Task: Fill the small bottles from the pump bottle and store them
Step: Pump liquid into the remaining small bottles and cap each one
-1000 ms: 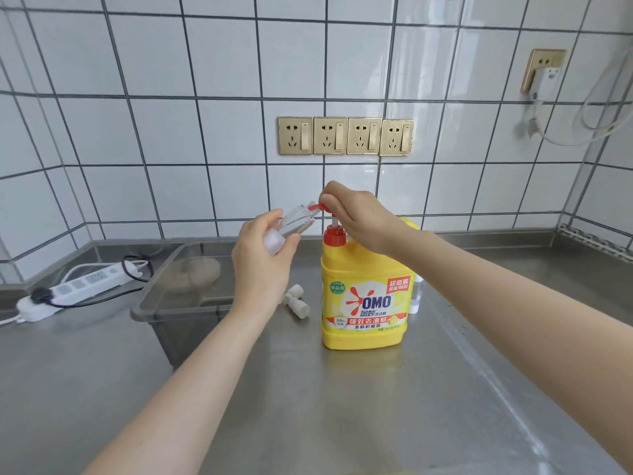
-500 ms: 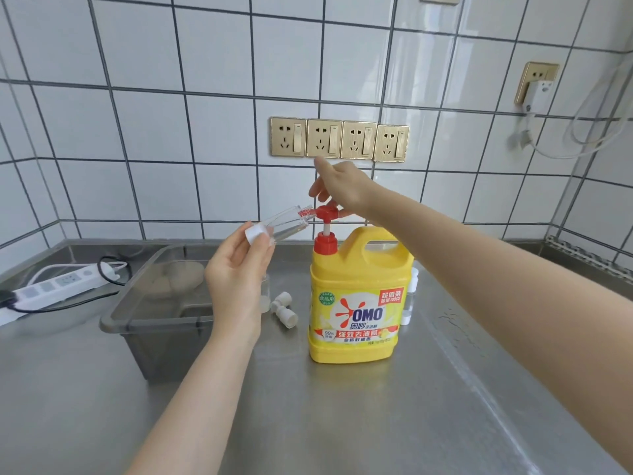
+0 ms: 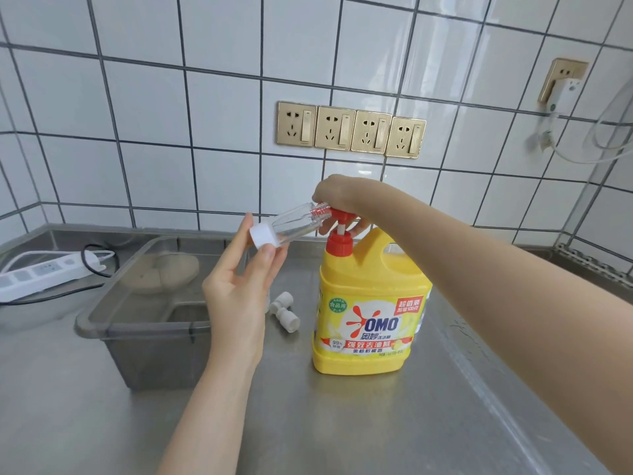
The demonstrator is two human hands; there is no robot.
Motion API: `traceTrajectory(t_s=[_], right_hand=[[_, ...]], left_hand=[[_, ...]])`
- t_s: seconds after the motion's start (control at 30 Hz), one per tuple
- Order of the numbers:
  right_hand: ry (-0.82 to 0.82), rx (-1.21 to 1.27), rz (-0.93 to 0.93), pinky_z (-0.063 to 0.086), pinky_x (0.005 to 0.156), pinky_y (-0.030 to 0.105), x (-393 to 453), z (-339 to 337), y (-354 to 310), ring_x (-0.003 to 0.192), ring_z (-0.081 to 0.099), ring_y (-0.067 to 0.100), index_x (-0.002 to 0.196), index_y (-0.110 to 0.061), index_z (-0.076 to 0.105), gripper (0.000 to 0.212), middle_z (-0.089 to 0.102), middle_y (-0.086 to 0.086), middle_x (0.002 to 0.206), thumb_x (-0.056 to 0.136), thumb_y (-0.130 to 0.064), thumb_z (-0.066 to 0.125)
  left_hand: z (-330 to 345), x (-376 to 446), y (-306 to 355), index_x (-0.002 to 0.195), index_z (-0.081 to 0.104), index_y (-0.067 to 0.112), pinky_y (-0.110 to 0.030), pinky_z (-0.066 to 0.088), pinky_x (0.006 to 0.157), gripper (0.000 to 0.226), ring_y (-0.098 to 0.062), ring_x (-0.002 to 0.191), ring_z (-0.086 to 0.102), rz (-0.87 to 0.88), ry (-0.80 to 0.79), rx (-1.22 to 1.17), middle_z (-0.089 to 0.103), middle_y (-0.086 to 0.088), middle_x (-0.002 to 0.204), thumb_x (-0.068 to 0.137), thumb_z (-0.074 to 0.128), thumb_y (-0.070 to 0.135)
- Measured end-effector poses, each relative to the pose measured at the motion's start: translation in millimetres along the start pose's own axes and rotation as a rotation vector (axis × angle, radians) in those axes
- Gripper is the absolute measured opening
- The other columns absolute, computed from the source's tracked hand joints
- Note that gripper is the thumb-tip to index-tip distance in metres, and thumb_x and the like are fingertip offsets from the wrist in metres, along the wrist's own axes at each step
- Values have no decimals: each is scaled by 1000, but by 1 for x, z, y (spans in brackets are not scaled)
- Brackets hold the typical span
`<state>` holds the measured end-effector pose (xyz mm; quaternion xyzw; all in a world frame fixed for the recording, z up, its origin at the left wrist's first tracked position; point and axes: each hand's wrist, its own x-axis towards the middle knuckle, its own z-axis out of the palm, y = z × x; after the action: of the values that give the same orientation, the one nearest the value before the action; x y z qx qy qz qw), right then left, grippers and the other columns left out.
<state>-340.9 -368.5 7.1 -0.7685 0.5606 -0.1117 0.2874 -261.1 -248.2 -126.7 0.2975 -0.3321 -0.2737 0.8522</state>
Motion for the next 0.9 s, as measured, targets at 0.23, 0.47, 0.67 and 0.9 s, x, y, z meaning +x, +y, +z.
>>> traceTrajectory(t_s=[0.23, 0.47, 0.67, 0.9], right_hand=[[-15, -87, -22, 50, 54, 28, -1, 6, 1, 83, 65, 34, 78, -4, 53, 28, 70, 13, 77, 96, -15, 34], [123, -405, -184, 38, 67, 28, -5, 14, 5, 82, 43, 27, 82, -3, 47, 16, 44, 11, 82, 97, 1, 41], [106, -270, -217, 48, 56, 29, -14, 1, 2, 73, 73, 19, 75, -6, 49, 25, 62, 19, 105, 98, -5, 38], [184, -38, -185, 50, 47, 25, -2, -14, -4, 48, 59, 23, 92, 0, 64, 22, 62, 11, 71, 91, -10, 45]], left_hand=[[-4, -5, -2, 129, 55, 31, -30, 53, 97, 42, -23, 114, 66, -2, -44, -2, 65, -7, 130, 91, 58, 14], [-4, -5, -4, 138, 50, 24, -34, 52, 99, 41, -24, 112, 67, -29, -49, -1, 67, -7, 126, 100, 48, 9], [-5, -5, 3, 143, 42, 23, -35, 53, 97, 46, -30, 113, 66, -44, -143, -57, 68, -2, 126, 98, 45, 12], [-3, -5, 9, 140, 44, 24, -33, 54, 95, 45, -29, 112, 67, -36, -174, -69, 67, -5, 127, 97, 44, 13]])
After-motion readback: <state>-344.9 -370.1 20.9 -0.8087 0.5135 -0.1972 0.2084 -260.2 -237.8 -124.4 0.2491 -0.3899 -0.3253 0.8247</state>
